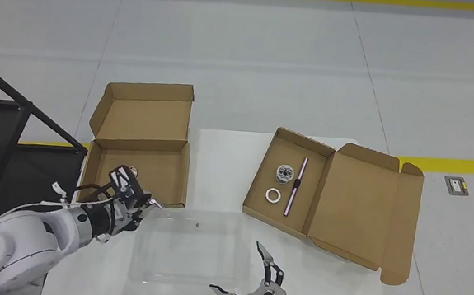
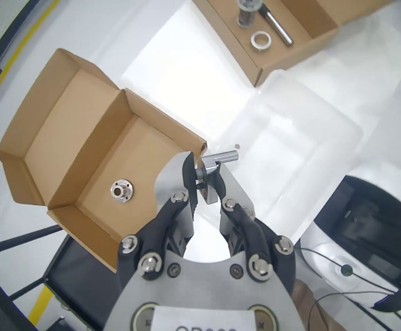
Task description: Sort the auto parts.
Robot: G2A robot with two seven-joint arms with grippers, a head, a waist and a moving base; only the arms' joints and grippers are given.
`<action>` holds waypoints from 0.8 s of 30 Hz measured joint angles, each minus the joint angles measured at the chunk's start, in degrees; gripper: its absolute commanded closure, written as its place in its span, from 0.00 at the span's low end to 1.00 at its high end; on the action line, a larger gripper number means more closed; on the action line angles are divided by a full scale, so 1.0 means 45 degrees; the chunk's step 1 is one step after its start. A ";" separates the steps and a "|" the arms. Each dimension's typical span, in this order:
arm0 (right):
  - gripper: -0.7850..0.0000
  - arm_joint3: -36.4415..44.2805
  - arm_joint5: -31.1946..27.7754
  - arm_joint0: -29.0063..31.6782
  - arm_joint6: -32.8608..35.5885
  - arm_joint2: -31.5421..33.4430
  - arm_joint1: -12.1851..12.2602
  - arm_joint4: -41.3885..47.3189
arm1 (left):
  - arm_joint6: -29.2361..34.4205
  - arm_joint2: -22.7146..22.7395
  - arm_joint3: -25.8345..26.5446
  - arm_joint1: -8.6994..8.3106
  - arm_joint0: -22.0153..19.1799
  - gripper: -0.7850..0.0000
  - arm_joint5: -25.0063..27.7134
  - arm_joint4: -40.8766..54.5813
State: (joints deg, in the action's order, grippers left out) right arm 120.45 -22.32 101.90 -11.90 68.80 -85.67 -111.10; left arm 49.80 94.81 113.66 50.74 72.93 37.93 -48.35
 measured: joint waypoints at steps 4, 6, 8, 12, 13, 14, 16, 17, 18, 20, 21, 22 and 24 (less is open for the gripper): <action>0.00 0.0000 0.0000 0.0000 0.0000 0.0000 0.0000 0.0000 | 0.0009 -0.0012 -0.0002 0.0000 -0.0004 1.00 -0.0005 0.0000; 0.00 0.0000 0.0000 0.0000 0.0000 0.0000 0.0000 0.0000 | 0.0010 -0.0013 0.0001 0.0000 -0.0003 1.00 -0.0003 -0.0003; 0.00 0.0000 0.0000 0.0000 0.0000 0.0000 0.0000 0.0000 | 0.0010 -0.0013 0.0001 0.0001 -0.0003 1.00 -0.0003 -0.0003; 0.00 0.0000 0.0000 0.0000 0.0000 0.0000 0.0000 0.0000 | 0.0010 -0.0012 0.0000 0.0001 -0.0003 1.00 -0.0003 -0.0002; 0.00 0.0000 0.0000 0.0000 0.0000 0.0000 0.0000 0.0000 | 0.0002 -0.0007 -0.0010 0.0002 -0.0006 1.00 -0.0010 -0.0007; 0.00 0.0000 0.0000 0.0000 0.0000 0.0000 0.0000 0.0000 | -0.0077 0.0004 -0.0060 0.0008 -0.0022 1.00 -0.0105 -0.0072; 0.00 0.0000 0.0000 0.0000 0.0000 0.0000 0.0000 0.0000 | -0.0287 -0.0192 -0.0586 0.0038 -0.0313 1.00 -0.0773 -0.0185; 0.00 0.0000 0.0000 0.0000 0.0000 0.0000 0.0000 0.0000 | -0.0183 -0.0400 -0.1002 0.0050 -0.0623 1.00 -0.1000 -0.0007; 0.00 0.0000 0.0000 0.0000 0.0000 0.0000 0.0000 0.0000 | 0.0043 -0.0645 -0.1511 0.0059 -0.1066 1.00 -0.1128 0.0314; 0.00 0.0000 0.0000 0.0000 0.0000 0.0000 0.0000 0.0000 | 0.0738 -0.1271 -0.3080 0.0101 -0.2510 1.00 -0.1466 0.1149; 0.00 0.0000 0.0000 0.0000 0.0000 0.0000 0.0000 0.0000 | 0.1043 -0.1615 -0.3882 0.0139 -0.3224 1.00 -0.1665 0.1426; 0.00 0.0000 0.0000 0.0000 0.0000 0.0000 0.0000 0.0000 | 0.1415 -0.2153 -0.4994 0.0212 -0.4205 1.00 -0.1829 0.1748; 0.00 0.0000 0.0000 0.0000 0.0000 0.0000 0.0000 0.0000 | 0.1701 -0.3016 -0.6692 0.0356 -0.5618 1.00 -0.2015 0.1917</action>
State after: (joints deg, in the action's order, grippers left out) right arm 120.45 -22.32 101.90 -11.90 68.80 -85.67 -111.10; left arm 57.45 81.24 83.55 52.35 47.65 28.86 -39.72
